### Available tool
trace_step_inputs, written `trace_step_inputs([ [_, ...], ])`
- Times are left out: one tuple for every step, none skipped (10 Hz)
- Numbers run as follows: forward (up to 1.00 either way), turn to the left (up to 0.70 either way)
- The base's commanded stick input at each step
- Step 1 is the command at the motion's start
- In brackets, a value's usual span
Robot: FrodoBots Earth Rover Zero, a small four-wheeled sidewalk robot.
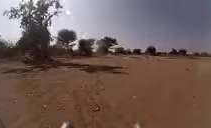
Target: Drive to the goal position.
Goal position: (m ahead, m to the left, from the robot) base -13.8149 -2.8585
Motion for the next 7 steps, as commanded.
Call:
trace_step_inputs([
  [0.7, 0.0],
  [0.7, 0.0],
  [0.7, 0.0],
  [0.7, 0.0],
  [0.67, 0.0],
  [0.35, 0.0],
  [0.03, 0.0],
])
